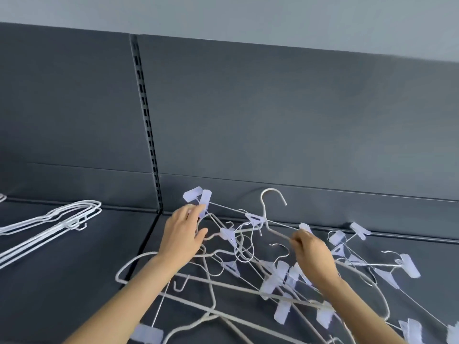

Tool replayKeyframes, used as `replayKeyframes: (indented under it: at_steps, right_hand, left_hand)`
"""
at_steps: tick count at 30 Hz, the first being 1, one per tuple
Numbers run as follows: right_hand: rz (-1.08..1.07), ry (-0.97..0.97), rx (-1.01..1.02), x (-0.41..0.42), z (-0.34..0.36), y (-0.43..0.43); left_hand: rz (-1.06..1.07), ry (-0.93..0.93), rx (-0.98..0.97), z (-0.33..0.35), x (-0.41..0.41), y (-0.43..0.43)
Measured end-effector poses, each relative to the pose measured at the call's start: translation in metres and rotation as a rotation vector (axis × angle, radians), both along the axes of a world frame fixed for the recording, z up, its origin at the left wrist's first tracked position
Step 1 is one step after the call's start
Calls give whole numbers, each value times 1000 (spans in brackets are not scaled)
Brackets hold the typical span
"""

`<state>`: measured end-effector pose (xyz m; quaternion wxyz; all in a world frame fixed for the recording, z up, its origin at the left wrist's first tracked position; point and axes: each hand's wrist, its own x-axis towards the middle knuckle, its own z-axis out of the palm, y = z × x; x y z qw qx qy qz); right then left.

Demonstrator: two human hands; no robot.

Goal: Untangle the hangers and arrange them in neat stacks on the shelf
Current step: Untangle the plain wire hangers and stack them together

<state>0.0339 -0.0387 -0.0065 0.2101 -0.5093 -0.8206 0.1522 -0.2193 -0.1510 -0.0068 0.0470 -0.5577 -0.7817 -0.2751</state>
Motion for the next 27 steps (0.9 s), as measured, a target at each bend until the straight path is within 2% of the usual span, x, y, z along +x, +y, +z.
replayKeyframes:
  at_steps: [4, 6, 8, 12, 14, 18, 23, 25, 27]
  right_hand:
    - [58, 119, 50, 14, 4, 4]
    - [61, 119, 40, 18, 0, 3]
    - [65, 50, 36, 22, -9, 0]
    - [36, -159, -24, 29, -22, -6]
    - [22, -206, 8, 29, -18, -8]
    - [42, -68, 181, 19, -4, 8]
    - [279, -197, 9, -20, -4, 23]
    - [293, -290, -59, -34, -11, 16]
    - [249, -253, -116, -39, -18, 13]
  left_hand:
    - [25, -97, 58, 8, 18, 10]
    - [72, -45, 35, 11, 24, 16]
    - [105, 14, -50, 12, 31, 18]
    - [94, 20, -225, 1, 38, 12]
    - [98, 7, -256, -7, 37, 4]
    - [119, -1, -235, -14, 30, -7]
    - [126, -25, -185, -15, 27, -11]
    - [115, -31, -175, -15, 26, -13]
    - [102, -34, -157, -16, 24, -16]
